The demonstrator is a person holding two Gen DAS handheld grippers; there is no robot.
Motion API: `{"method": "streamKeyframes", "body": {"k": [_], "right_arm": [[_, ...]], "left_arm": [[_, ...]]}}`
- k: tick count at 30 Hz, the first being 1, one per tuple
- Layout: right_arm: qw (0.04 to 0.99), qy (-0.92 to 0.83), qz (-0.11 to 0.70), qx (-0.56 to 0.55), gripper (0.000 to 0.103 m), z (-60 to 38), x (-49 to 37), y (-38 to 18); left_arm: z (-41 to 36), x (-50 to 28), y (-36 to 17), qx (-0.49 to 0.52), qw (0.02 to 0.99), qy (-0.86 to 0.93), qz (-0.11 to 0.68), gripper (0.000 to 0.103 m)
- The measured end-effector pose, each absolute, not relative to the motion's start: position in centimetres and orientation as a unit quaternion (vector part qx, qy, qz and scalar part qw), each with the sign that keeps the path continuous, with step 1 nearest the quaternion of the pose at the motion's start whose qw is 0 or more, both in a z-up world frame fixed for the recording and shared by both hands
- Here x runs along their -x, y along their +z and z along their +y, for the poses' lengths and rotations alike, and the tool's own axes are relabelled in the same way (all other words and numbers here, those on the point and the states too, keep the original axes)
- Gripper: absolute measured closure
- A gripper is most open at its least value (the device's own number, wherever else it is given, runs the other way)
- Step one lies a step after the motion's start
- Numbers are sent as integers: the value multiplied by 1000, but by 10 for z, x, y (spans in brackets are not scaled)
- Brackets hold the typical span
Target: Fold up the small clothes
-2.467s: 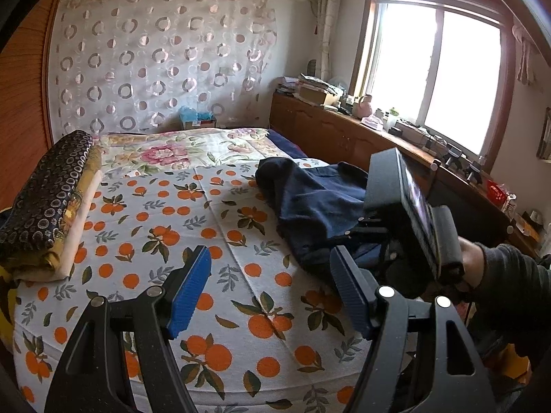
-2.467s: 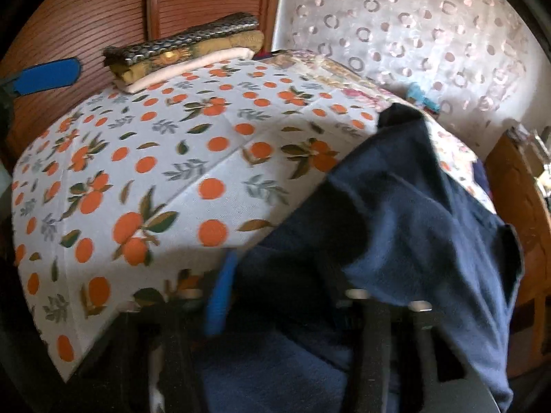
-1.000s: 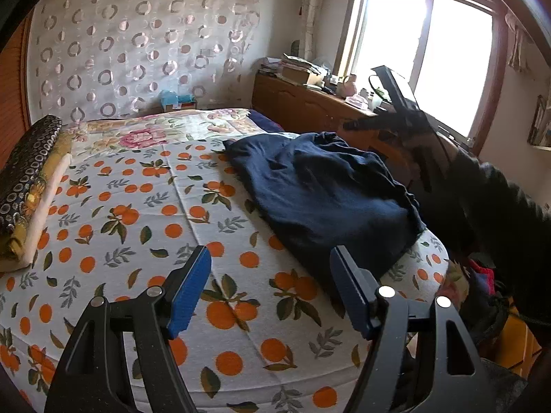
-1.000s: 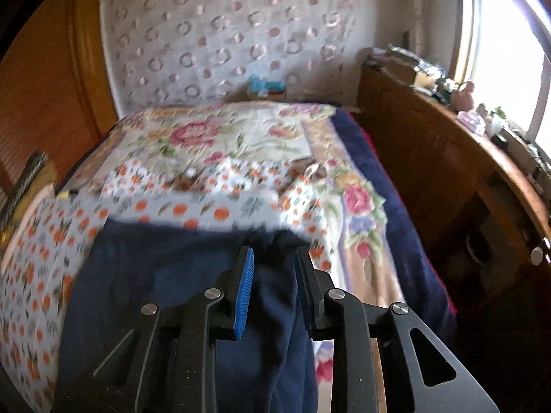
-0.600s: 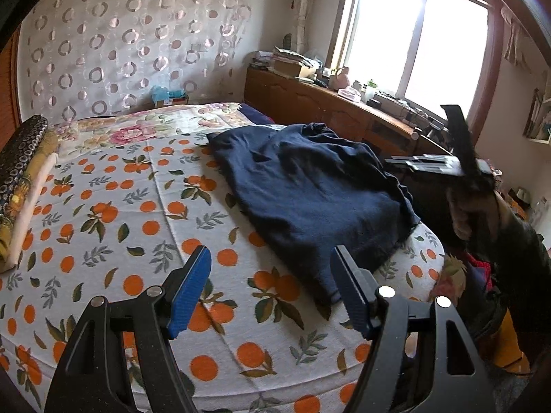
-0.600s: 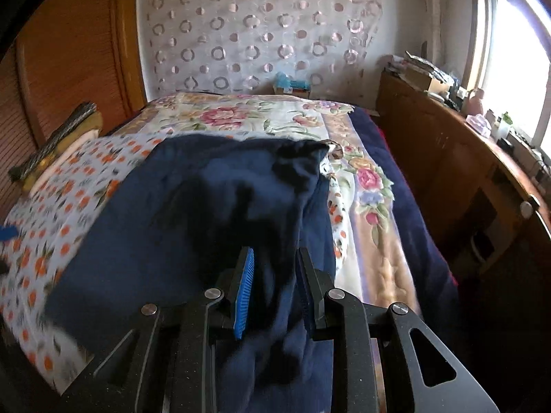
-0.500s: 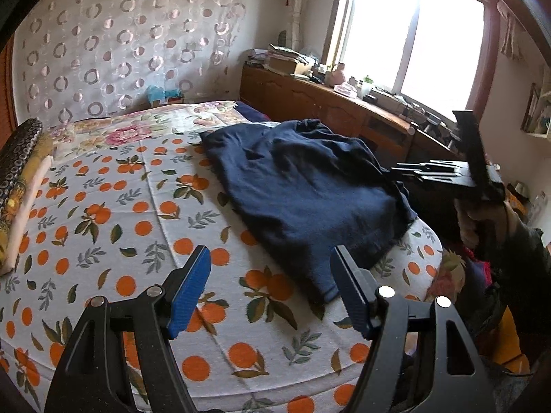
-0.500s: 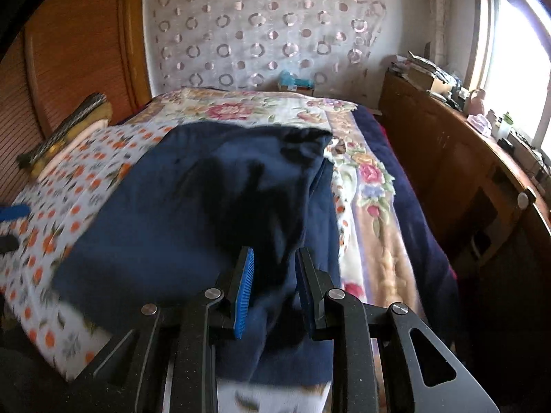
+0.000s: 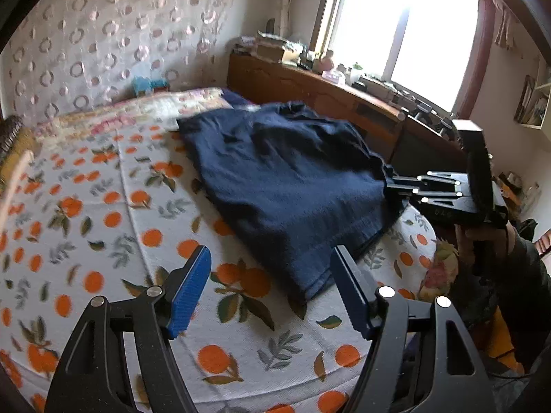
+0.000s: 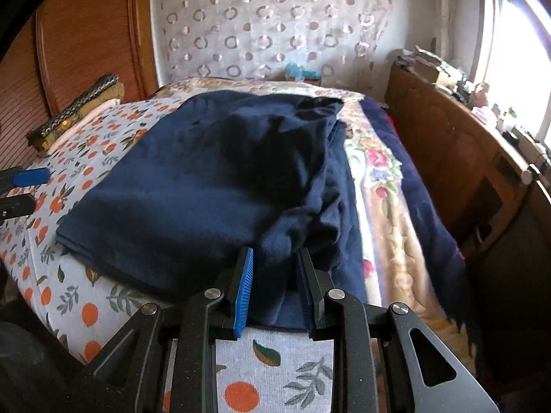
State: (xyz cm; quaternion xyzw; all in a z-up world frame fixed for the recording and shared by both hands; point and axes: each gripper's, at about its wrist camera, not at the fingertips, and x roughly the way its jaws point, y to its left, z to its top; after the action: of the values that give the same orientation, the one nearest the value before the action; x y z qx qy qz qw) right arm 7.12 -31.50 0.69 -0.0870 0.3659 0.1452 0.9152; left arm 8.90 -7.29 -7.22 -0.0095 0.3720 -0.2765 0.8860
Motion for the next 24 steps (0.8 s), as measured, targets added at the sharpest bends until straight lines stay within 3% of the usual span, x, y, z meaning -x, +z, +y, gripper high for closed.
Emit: {"method": "streamKeyframes", "body": {"k": [1, 3, 8, 12, 13, 18, 20, 24], "right_arm": [[917, 145, 360, 92, 93, -314, -66, 8], [922, 144, 348, 88, 98, -323, -61, 19], [936, 92, 331, 83, 100, -351, -49, 37], [923, 91, 365, 84, 98, -358, -47, 32], [921, 85, 367, 96, 94, -356, -47, 29], [922, 76, 364, 104, 54, -352, -50, 26], [925, 77, 360, 96, 54, -351, -55, 26], [930, 85, 348, 82, 54, -343, -58, 25]], "left_arm": [[-74, -90, -75, 10, 884, -275, 377, 31], [-76, -91, -78, 9, 882, -277, 381, 31], [-81, -90, -80, -1, 881, -275, 384, 31], [-86, -90, -83, -4, 877, -280, 390, 31], [-86, -91, -83, -4, 877, -281, 390, 31], [-96, -98, -85, -6, 867, -297, 399, 31], [-102, -104, -88, -14, 861, -300, 411, 31], [-111, -112, -90, -18, 855, -307, 416, 46]]}}
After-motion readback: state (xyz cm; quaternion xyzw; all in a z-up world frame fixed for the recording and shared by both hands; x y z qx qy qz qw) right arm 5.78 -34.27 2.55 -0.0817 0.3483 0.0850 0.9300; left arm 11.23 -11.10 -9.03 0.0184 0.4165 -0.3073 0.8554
